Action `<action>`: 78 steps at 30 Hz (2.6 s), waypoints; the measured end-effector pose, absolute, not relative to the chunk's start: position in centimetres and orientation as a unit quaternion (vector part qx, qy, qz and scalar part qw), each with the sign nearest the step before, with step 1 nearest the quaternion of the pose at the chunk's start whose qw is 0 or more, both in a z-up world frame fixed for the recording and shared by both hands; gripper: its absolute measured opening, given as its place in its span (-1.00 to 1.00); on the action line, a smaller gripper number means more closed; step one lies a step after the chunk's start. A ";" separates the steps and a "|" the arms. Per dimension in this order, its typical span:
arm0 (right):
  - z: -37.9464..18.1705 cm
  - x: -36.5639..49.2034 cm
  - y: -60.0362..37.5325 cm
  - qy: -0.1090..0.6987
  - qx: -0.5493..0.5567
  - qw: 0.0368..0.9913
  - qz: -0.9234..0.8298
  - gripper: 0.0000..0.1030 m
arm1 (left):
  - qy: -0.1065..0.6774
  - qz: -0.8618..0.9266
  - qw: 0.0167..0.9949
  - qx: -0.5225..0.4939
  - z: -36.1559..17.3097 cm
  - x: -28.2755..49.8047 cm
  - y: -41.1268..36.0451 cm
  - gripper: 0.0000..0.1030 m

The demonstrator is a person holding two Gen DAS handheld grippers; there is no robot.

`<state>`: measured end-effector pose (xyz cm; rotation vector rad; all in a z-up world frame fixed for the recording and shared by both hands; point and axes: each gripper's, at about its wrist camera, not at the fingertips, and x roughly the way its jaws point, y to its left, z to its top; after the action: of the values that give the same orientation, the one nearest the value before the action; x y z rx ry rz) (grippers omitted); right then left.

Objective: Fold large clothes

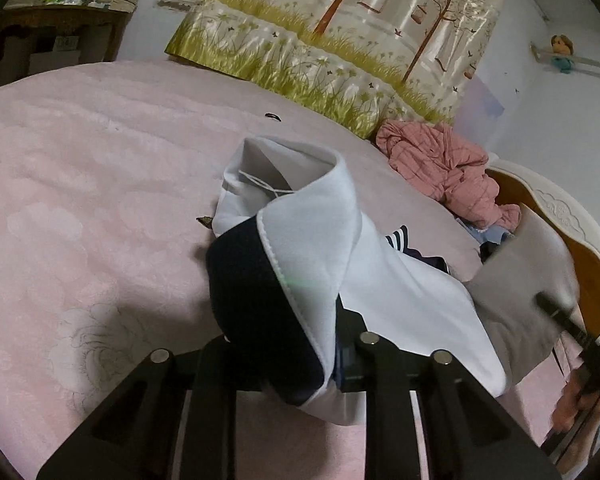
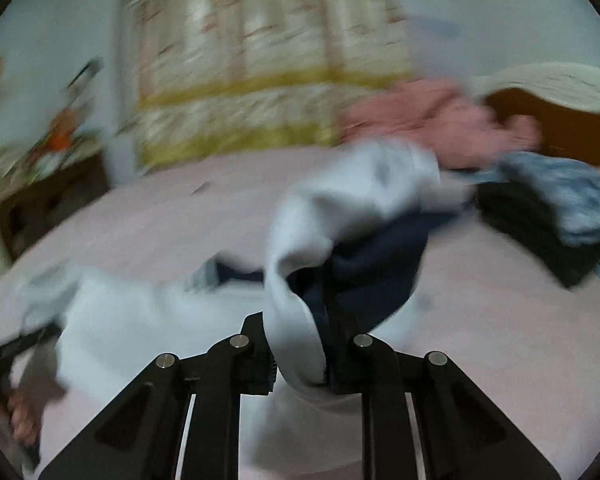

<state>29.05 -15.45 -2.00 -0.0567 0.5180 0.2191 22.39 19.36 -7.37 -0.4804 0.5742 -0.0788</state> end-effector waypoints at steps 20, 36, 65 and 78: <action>-4.5 25.3 -12.8 0.283 -0.099 0.948 0.104 0.07 | 0.249 -0.010 0.956 -0.152 -3.3 21.6 16.2 -0.71; -2.8 23.5 -17.0 0.285 -0.010 0.950 0.126 0.07 | 0.200 -0.116 0.970 -0.077 5.8 22.9 3.4 -0.72; 0.7 23.3 -28.5 0.251 0.050 0.965 0.063 0.12 | 0.222 -0.263 0.939 0.006 -1.6 18.2 -5.1 0.72; 3.1 30.8 -15.2 0.276 -0.007 0.925 0.262 0.19 | 0.331 -0.129 0.918 -0.175 -4.3 26.0 6.0 0.80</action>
<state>30.84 -15.21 3.10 -0.0137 0.5653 0.5382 25.97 5.96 -4.31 -0.3601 0.6797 -0.2650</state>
